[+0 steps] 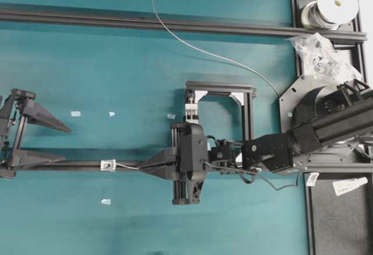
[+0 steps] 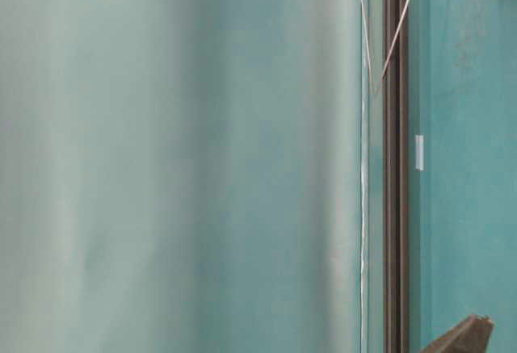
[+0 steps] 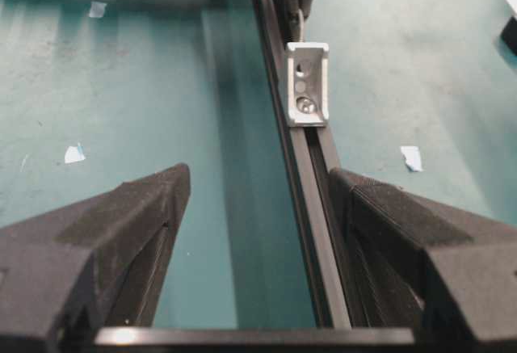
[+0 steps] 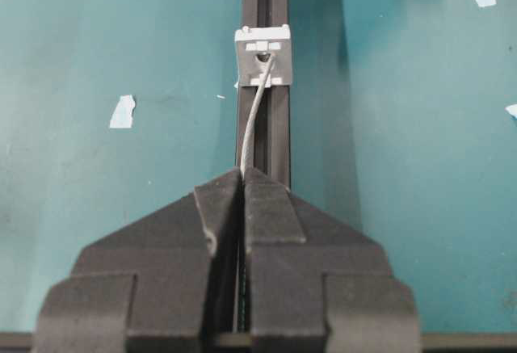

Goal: Insert the wire through the hole in the metal fitting.

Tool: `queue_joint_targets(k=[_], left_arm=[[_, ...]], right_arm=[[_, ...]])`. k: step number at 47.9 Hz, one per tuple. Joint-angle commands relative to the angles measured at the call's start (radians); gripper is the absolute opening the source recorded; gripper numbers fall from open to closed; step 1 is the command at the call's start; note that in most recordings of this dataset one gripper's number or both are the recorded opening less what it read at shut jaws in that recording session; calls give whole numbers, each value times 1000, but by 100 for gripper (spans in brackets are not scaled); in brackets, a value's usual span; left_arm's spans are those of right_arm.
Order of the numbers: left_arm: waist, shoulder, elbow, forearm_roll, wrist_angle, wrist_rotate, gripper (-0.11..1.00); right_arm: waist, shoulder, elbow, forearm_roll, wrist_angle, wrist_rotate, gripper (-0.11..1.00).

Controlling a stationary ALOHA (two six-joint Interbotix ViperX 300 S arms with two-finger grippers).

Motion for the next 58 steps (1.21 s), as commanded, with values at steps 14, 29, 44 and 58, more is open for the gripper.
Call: queue_joint_targets(k=[14, 29, 44, 58], left_arm=[[5, -12, -9, -2, -3, 3, 94], [5, -12, -12, -2, -3, 3, 94], [9, -12, -38, -2, 72, 3, 94], [11, -11, -77, -2, 133, 3, 94]], right_arm=[[-3, -12, -20, -8, 5, 3, 0], [-26, -3, -31, -8, 0, -2, 0], [-52, 37, -72, -8, -2, -12, 0], [-55, 57, -107, -11, -6, -32, 0]])
